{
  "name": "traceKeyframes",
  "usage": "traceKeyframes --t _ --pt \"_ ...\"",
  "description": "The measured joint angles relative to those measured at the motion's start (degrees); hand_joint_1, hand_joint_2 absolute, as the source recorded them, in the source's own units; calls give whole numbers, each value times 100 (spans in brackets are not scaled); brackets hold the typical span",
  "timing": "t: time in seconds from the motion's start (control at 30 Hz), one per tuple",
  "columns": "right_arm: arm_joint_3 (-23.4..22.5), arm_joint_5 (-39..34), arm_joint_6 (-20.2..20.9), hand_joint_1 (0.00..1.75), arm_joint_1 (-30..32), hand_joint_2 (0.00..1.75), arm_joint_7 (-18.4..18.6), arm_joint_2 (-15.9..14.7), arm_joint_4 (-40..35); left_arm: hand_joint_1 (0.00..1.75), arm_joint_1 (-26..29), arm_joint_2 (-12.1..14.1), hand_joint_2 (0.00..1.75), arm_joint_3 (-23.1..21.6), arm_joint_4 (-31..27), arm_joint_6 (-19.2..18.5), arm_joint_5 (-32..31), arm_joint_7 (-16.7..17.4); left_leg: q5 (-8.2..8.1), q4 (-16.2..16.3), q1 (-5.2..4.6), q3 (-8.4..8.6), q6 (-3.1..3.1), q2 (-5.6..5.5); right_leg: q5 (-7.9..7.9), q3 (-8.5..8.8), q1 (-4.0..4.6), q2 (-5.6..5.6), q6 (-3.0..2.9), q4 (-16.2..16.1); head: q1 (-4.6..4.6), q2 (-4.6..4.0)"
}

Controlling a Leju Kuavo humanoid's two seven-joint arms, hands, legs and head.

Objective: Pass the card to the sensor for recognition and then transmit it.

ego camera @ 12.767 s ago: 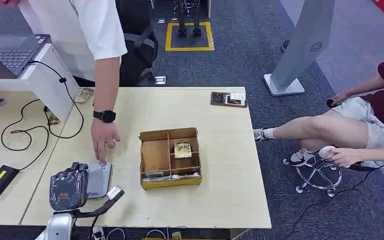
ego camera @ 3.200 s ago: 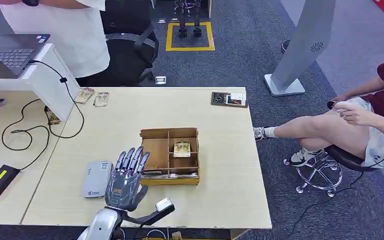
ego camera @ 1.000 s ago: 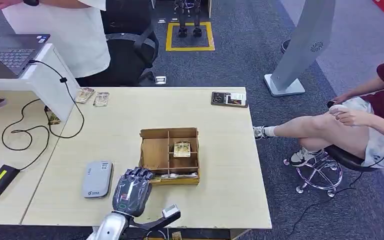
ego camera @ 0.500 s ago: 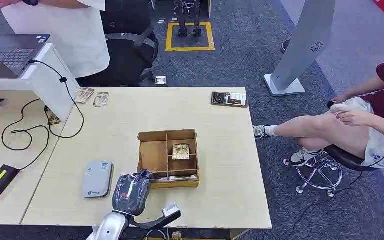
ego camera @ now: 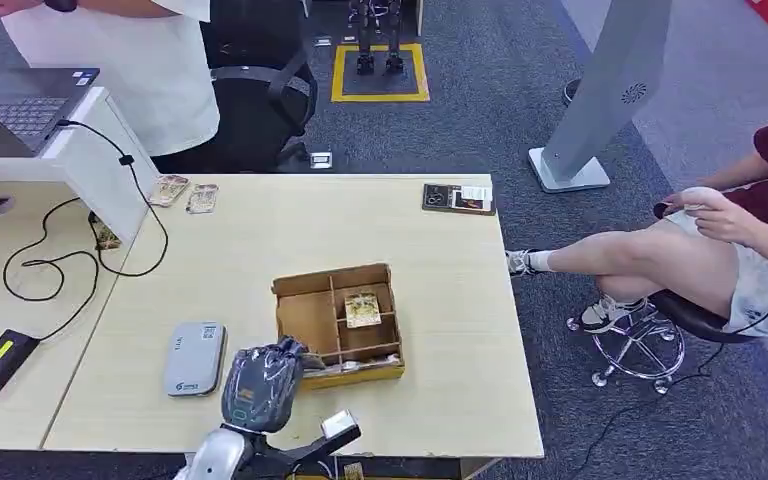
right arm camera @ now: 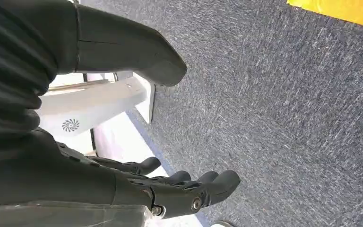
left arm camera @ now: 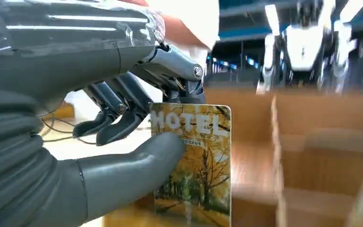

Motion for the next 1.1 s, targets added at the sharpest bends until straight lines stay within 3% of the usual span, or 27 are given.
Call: traceKeyframes --t 0.2,0.47,0.7,1.1 --pt "0 0 -24 0 3 175 -11 4 0 175 30 -136 175 201 -485 695 618 -538 0 0 0 0 0 0 0 1 0 0 0 0 0 0" --pt "0 22 -33 0 2 175 11 7 -4 175 103 -278 175 446 -653 1064 881 -835 0 0 0 0 0 0 0 0 0 0 0 0 0 0" --pt "2 116 -39 0 1 175 61 17 -33 175 23 -398 175 621 -653 1005 1880 -1117 0 0 0 0 0 0 0 -1 0 0 0 0 -2 0" --pt "4 413 -37 0 -13 175 149 26 -87 175 -667 -459 175 992 -599 869 2448 -1204 1 0 0 1 0 1 1 0 0 2 0 1 -2 0"
